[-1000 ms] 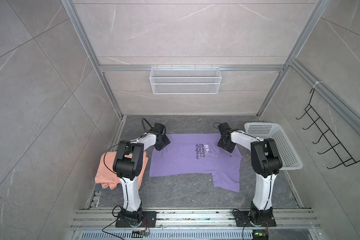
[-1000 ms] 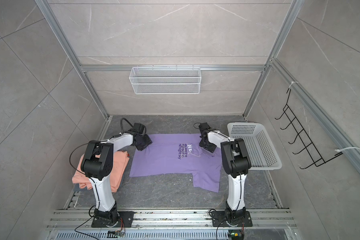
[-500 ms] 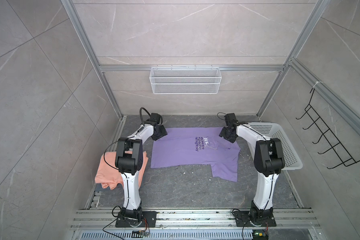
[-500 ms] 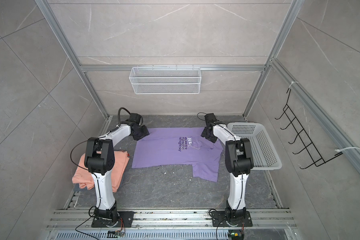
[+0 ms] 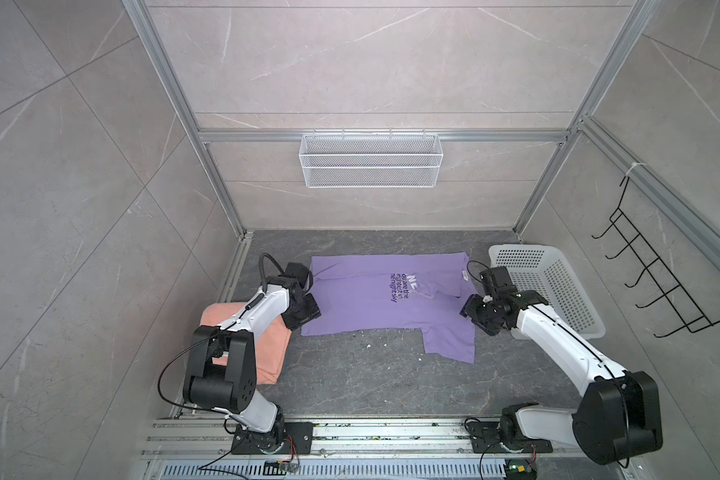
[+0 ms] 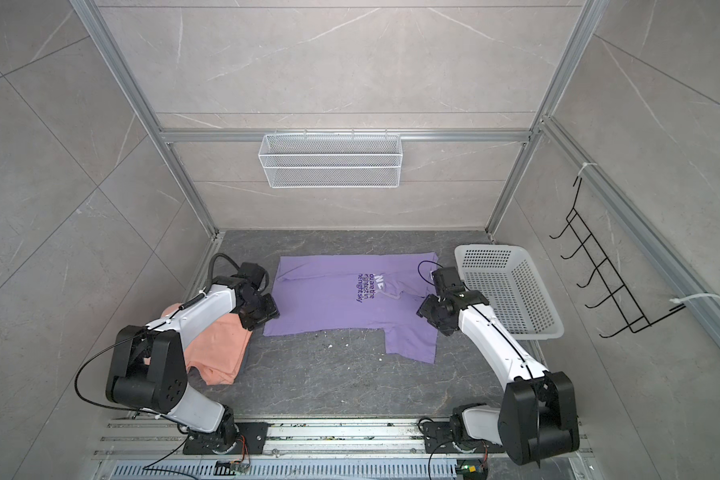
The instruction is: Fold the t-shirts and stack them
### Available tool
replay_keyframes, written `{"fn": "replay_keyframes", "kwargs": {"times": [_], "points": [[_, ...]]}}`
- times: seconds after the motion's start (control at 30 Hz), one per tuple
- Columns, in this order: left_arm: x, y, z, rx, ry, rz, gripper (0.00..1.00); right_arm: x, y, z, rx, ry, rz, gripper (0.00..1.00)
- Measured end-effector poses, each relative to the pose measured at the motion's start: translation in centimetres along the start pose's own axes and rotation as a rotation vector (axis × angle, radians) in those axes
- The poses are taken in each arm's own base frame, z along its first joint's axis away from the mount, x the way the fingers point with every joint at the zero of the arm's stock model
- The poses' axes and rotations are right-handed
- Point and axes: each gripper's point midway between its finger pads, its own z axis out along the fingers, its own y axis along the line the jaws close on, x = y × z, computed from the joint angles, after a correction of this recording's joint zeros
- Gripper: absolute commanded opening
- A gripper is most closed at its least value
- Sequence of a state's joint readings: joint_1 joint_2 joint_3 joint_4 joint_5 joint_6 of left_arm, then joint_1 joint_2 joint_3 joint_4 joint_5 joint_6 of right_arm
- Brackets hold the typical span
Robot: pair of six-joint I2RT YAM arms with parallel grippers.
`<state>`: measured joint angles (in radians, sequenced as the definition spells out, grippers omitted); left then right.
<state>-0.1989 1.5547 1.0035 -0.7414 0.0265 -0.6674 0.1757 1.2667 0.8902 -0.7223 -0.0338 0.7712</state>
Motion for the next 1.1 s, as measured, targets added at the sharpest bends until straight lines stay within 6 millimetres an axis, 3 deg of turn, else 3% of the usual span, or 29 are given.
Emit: {"fn": "replay_keyframes", "kwargs": {"times": [0.13,0.33,0.6,0.8,0.97,1.1], "points": [[0.9,1.5,0.8,-0.028,0.015,-0.033,0.55,2.0,-1.6,0.5,0.008,0.031,0.0,0.69],[-0.7,1.8,1.7,-0.01,-0.03,-0.091,0.51,4.2,-3.7,2.1,0.052,0.082,0.012,0.76],[-1.4,1.6,2.9,0.018,-0.025,-0.143,0.48,4.9,-5.1,2.4,0.084,0.074,0.033,0.77],[-0.6,1.5,3.6,0.045,0.0,-0.168,0.19,4.8,-5.2,2.9,0.081,0.059,0.047,0.74],[-0.4,0.9,3.9,0.078,0.014,-0.169,0.01,5.0,-5.4,3.9,0.105,0.082,0.055,0.72],[-0.5,0.7,3.9,0.089,0.012,-0.167,0.0,5.4,-5.8,4.2,0.118,0.092,0.076,0.71]]}}
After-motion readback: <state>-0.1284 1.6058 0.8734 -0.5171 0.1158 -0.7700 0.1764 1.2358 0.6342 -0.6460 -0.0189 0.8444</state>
